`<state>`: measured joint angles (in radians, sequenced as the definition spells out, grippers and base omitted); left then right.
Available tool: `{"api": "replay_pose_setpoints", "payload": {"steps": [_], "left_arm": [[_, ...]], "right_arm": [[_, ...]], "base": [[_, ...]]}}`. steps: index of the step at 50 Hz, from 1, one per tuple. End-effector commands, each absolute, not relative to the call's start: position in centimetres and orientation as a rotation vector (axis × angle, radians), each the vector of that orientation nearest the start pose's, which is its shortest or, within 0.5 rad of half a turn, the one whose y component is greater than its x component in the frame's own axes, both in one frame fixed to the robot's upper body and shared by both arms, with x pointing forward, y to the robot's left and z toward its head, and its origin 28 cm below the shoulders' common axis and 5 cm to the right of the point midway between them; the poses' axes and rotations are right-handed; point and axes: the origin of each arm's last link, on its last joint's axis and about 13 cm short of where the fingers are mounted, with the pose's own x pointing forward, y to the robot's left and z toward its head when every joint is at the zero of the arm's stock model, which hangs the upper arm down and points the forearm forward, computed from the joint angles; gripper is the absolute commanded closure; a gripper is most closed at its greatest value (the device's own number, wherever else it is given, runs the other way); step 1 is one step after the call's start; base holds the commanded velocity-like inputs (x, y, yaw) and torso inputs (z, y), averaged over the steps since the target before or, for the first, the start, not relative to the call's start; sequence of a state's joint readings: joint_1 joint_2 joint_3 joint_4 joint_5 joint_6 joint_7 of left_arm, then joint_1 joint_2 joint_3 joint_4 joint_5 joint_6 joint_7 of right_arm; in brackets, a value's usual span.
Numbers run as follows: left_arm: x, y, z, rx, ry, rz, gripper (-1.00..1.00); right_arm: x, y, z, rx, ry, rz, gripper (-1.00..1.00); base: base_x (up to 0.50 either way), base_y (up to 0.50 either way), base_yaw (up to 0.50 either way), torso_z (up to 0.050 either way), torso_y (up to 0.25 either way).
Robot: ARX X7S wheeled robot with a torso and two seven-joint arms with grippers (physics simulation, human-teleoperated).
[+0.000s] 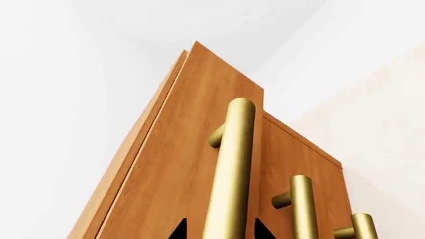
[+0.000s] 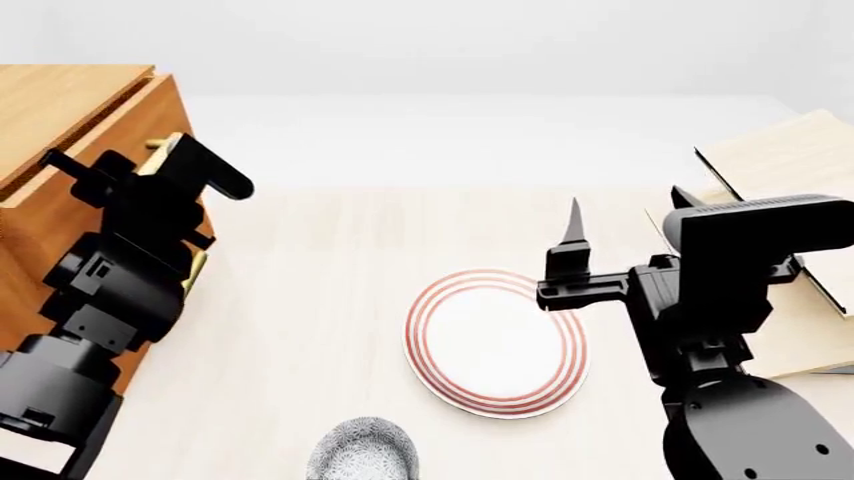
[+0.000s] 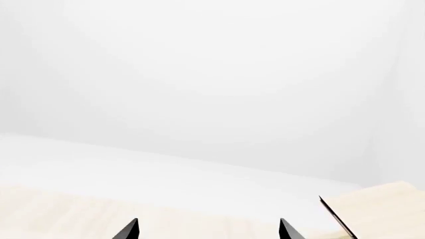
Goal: Open the top drawer of the cabinet and put the bowl in it.
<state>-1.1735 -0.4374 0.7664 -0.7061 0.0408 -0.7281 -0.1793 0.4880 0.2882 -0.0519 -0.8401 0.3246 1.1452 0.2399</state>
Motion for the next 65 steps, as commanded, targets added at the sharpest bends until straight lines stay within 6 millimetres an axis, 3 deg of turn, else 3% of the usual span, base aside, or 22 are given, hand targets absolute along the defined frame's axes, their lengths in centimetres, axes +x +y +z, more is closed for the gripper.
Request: {"api": "replay_pose_setpoints", "payload": {"steps": [1,65], "left_arm": [[38.9,30.5,19.2,0.849,0.283,0.304,1.00],[37.1,25.8,19.2,0.901,0.175,0.088,1.00]], "right_arm": [[22.2,-11.6,20.4,-0.157,-0.156,0.001,-1.00],[22.2,-11.9,19.7,-0.140,-0.150,0.000,-1.00]], "base": [[0.00,0.00,0.00,0.000,0.000],[0.00,0.00,0.00,0.000,0.001]]}}
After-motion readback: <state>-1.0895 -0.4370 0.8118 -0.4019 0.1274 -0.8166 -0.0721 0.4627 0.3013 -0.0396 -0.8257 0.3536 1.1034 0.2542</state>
